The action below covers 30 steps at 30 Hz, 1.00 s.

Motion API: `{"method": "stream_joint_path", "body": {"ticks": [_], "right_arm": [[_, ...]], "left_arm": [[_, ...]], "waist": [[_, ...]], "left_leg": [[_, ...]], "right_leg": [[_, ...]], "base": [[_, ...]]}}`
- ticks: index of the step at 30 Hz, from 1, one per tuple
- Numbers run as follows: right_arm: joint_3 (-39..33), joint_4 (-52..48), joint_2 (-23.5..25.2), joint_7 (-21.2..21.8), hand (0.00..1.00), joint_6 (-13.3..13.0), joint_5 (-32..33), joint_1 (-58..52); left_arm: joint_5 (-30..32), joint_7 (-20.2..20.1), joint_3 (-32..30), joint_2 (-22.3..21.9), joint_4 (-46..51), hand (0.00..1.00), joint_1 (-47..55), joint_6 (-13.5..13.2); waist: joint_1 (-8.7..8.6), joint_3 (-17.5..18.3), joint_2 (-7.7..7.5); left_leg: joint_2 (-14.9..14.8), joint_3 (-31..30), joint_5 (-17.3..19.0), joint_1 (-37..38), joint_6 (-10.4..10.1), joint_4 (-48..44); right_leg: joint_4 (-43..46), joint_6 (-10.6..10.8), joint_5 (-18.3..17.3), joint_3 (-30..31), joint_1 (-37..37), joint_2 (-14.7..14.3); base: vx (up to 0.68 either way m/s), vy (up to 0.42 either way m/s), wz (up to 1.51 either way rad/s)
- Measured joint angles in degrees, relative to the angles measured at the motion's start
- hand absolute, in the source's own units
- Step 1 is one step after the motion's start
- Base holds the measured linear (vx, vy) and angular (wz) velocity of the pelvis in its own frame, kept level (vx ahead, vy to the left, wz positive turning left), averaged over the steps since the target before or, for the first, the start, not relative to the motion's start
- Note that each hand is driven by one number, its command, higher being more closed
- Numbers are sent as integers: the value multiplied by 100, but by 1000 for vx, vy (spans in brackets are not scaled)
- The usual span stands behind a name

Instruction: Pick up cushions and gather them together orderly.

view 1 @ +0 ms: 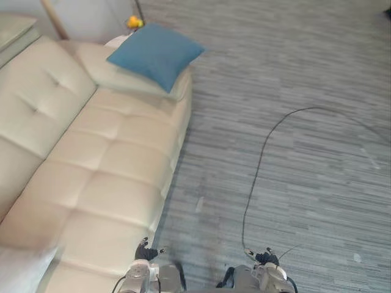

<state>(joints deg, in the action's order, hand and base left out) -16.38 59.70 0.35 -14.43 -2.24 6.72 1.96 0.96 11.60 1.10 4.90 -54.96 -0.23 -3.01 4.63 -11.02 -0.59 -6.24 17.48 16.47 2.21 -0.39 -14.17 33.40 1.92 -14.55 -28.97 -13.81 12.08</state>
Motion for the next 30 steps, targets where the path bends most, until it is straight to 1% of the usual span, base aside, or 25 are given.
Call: {"method": "stream_joint_path", "body": {"ticks": [1,2,3,4,5,6,7,8,9,10,12,13,16,17,18,20,21,22,24,25,26,27,28,29,30], "right_arm": [[-28,2,-23,6,0,1,0,43],[-103,-6,-62,15,0,2,-1,95],[-126,-8,-73,19,0,5,0,94],[-146,32,-113,18,0,28,-3,5],[-146,35,-116,18,0,29,-3,-4],[-160,92,-292,43,0,51,-6,-56],[-155,113,-296,44,0,50,-8,-56],[-159,168,-363,65,0,47,-5,-30],[-192,172,-413,67,0,45,-3,-17],[-148,260,-504,64,0,62,-3,1],[-113,453,-481,64,0,112,1,37],[-99,494,-462,64,0,126,0,52],[-107,509,-404,39,0,124,19,251],[-113,505,-364,12,0,117,19,316],[-114,482,-325,-19,0,108,19,333],[-104,483,-315,-31,0,100,18,296],[-77,485,-281,-34,0,99,17,229],[30,458,-115,-22,0,93,7,207],[124,420,-32,-16,0,64,-16,195],[113,459,-41,-14,0,66,-46,177],[112,470,-41,-13,0,68,-57,169],[116,461,-38,-2,0,61,-91,152],[121,438,-39,6,0,61,-130,127],[125,409,-38,13,0,67,-126,112],[126,362,-65,15,0,50,-180,123]], "left_arm": [[0,25,4,-9,-3,0,-31,1],[5,54,7,-28,-40,0,-33,2],[7,54,9,-33,-54,0,-30,3],[22,51,68,-19,-114,0,29,1],[24,51,69,-17,-117,0,42,1],[74,50,67,-122,-187,0,78,-9],[89,50,67,-132,-180,0,86,-20],[117,42,59,-190,-141,0,79,-48],[113,41,25,-243,-126,0,82,-52],[-13,-18,-30,-283,7,0,91,-109],[-5,-61,4,-202,116,0,86,-177],[-2,-62,7,-170,178,0,83,-187],[-36,-57,-75,-178,351,0,19,-203],[-35,-55,-122,-191,370,0,-20,-201],[-30,-52,-126,-192,364,0,-42,-167],[-30,-49,-123,-237,350,0,-37,-161],[-46,-48,-125,-258,327,0,-41,-166],[-23,-55,-137,-136,299,0,-84,-155],[-15,-58,-164,-68,280,0,-115,-146],[-61,-50,-186,-91,253,0,-117,-143],[-78,-50,-186,-93,250,0,-114,-139],[-114,-60,-164,-95,187,0,-89,-96],[-117,-59,-109,-63,133,0,-59,-63],[-122,-59,-84,-46,123,0,-34,-48],[-132,-60,65,27,69,0,4,-39]], "waist": [[-51,-7,19],[-148,-45,68],[-163,-49,76],[-168,-22,6],[-169,-19,2],[-181,28,187],[-176,51,228],[-173,16,354],[-147,-90,518],[-75,-228,644],[44,-314,482],[54,-331,412],[168,-373,324],[191,-411,258],[191,-427,233],[207,-402,274],[331,-340,289],[365,-193,-25],[366,-197,-189],[362,-191,-179],[369,-191,-173],[354,-198,-151],[283,-200,-137],[258,-195,-138],[211,-224,-89]], "left_leg": [[-73,72,-7,101,-78,135],[-175,109,-3,228,-187,280],[-192,126,-4,285,-229,321],[-154,164,58,558,-411,369],[-149,159,69,574,-429,364],[-376,-133,159,562,-570,-115],[-450,-246,158,415,-569,-418],[-703,-618,44,-208,-405,-1713],[-951,-914,-242,-707,-159,-2859],[-1263,-1004,-339,-1182,-70,-4207],[-1207,-861,-182,-1525,-141,-4766],[-1086,-822,-135,-1698,-180,-4715],[-686,-506,-5,-2307,-197,-3334],[-348,-352,-166,-2375,-193,-1953],[-50,-284,-675,-2350,-172,-703],[122,-195,-1248,-2261,-99,361],[179,-244,-2052,-2175,163,539],[419,-215,-1972,-2222,315,419],[543,-213,-1629,-2216,423,113],[520,-225,-1297,-2097,403,-221],[511,-229,-1188,-2011,386,-245],[514,-255,-908,-1618,370,-272],[529,-311,-723,-1277,364,-240],[543,-335,-673,-1125,348,-182],[588,-404,-645,-699,332,73]], "right_leg": [[-639,1,184,21,-194,-154],[-1326,-34,578,183,-387,-360],[-1525,-28,734,256,-418,-435],[-2064,-79,1309,645,-414,-561],[-2058,-103,1350,660,-415,-557],[-1623,-468,1383,716,-410,-685],[-1618,-469,1267,725,-403,-708],[-1630,-470,1000,630,-294,-856],[-1819,-543,927,580,0,-1057],[-2106,-689,869,591,531,-1335],[-2302,-746,733,721,1054,-1383],[-2432,-720,682,770,1262,-1373],[-2873,-692,684,1012,1720,-1329],[-3039,-612,664,1010,1889,-1214],[-3188,-461,576,990,2096,-1129],[-3309,-268,460,981,2336,-1139],[-3401,-80,323,1045,2571,-1143],[-3366,43,249,1039,2600,-896],[-3098,140,305,1036,2623,-716],[-2299,287,282,1071,2499,-604],[-1839,366,258,1086,2377,-533],[-111,661,337,1115,1788,-204],[982,626,310,1090,1378,-13],[1265,581,274,1058,1236,43],[1431,478,32,875,964,146]], "base": [[339,-117,-33],[361,-142,-28],[500,-235,-18],[455,-232,-8],[553,-301,-1],[378,-229,7],[446,-295,10],[365,-251,6],[538,-305,-6],[548,-241,-26],[456,-169,-30],[453,-133,-30],[482,-55,-45],[449,59,-19],[542,80,-11],[439,110,-6],[614,158,-7],[744,179,-1],[540,128,22],[399,135,14],[477,177,0],[484,171,-1],[487,156,4],[507,128,20],[584,83,31]]}}
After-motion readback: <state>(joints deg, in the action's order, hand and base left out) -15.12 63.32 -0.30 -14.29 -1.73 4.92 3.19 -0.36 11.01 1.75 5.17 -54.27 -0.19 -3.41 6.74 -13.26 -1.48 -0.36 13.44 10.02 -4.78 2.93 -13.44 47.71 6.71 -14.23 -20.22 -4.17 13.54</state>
